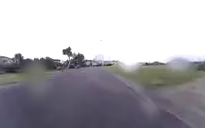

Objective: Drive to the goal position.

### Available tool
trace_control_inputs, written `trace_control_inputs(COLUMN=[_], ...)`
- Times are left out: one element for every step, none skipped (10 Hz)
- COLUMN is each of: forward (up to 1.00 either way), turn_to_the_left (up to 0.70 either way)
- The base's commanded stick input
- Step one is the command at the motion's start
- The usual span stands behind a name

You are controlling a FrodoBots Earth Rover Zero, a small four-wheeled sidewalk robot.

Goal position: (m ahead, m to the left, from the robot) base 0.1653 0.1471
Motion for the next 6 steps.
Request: trace_control_inputs(forward=[0.11,0.00,0.00,0.00,0.00,0.00], turn_to_the_left=[0.00,0.00,0.00,0.00,0.00,0.00])
